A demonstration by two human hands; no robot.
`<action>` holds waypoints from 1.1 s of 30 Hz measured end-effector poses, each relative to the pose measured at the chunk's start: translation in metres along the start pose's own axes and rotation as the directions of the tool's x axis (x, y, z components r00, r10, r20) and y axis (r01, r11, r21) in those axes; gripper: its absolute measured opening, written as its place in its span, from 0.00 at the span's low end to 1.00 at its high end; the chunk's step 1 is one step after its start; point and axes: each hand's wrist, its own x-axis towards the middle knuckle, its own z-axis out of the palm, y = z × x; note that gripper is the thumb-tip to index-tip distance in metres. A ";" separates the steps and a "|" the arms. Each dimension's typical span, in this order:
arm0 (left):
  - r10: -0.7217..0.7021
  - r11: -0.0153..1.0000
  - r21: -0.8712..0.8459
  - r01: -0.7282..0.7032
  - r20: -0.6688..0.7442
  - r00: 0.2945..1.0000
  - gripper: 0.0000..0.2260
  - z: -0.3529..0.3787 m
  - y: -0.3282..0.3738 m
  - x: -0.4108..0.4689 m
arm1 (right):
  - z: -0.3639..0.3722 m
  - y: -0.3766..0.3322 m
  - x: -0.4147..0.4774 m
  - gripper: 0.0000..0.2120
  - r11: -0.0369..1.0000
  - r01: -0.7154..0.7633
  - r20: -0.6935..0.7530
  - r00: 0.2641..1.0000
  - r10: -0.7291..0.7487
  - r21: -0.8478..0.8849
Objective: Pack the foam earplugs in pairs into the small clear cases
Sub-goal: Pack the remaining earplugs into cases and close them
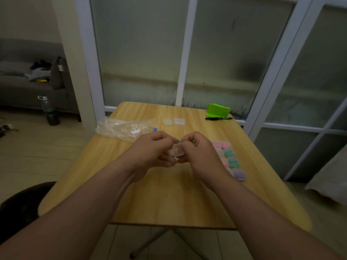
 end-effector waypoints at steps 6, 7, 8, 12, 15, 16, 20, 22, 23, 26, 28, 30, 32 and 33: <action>0.003 0.998 -0.069 -0.005 -0.040 0.999 0.10 0.003 0.001 0.002 | -0.002 -0.002 0.002 0.08 0.999 0.023 -0.028 0.999 -0.023 -0.030; 0.012 0.998 -0.058 -0.015 -0.054 0.998 0.09 0.003 0.001 0.002 | -0.002 -0.002 0.001 0.07 0.998 0.040 -0.025 0.999 -0.041 -0.058; 0.025 0.999 -0.041 -0.028 -0.068 0.997 0.09 0.003 0.000 0.003 | -0.001 -0.002 -0.001 0.06 0.994 0.058 -0.014 0.998 -0.059 -0.096; 0.039 0.999 -0.029 -0.041 -0.084 0.996 0.09 0.003 0.001 0.002 | -0.005 -0.003 -0.003 0.06 0.967 0.087 0.024 0.996 -0.083 -0.238; -0.013 0.990 -0.143 0.006 -0.047 0.999 0.12 0.005 0.002 -0.001 | -0.014 -0.008 -0.002 0.06 0.996 -0.075 -0.026 0.997 0.074 -0.043; -0.034 0.980 -0.197 0.029 -0.021 0.999 0.12 0.006 0.003 -0.002 | -0.017 -0.008 -0.001 0.05 0.993 -0.116 -0.029 0.993 0.117 0.035; -0.085 0.938 -0.318 0.139 0.178 0.980 0.15 0.014 -0.004 -0.009 | -0.029 -0.003 0.000 0.04 0.997 -0.081 -0.021 0.996 0.081 0.022; -0.107 0.933 -0.302 0.195 0.287 0.952 0.15 0.019 -0.010 -0.014 | -0.032 -0.001 -0.004 0.05 0.997 -0.060 0.008 0.998 0.060 -0.049; -0.114 0.934 -0.288 0.210 0.317 0.941 0.15 0.020 -0.011 -0.017 | -0.032 0.000 -0.006 0.04 0.996 -0.040 0.026 0.999 0.042 -0.082; -0.154 0.931 -0.271 0.243 0.311 0.938 0.14 0.021 -0.012 -0.018 | -0.024 0.003 -0.005 0.04 0.981 0.057 0.048 0.998 -0.049 -0.186; -0.201 0.926 -0.261 0.273 0.270 0.941 0.12 0.020 -0.010 -0.017 | -0.017 0.003 -0.001 0.04 0.964 0.115 0.047 0.993 -0.107 -0.241; -0.215 0.923 -0.268 0.278 0.240 0.947 0.22 0.017 -0.010 -0.015 | -0.014 0.000 0.002 0.05 0.956 0.142 0.050 0.990 -0.134 -0.256; -0.214 0.924 -0.270 0.270 0.218 0.952 0.28 0.013 -0.010 -0.014 | -0.013 -0.001 0.004 0.05 0.957 0.165 0.082 0.985 -0.149 -0.240; -0.213 0.924 -0.272 0.270 0.219 0.952 0.27 0.012 -0.010 -0.014 | -0.013 -0.002 0.005 0.05 0.957 0.174 0.105 0.983 -0.154 -0.233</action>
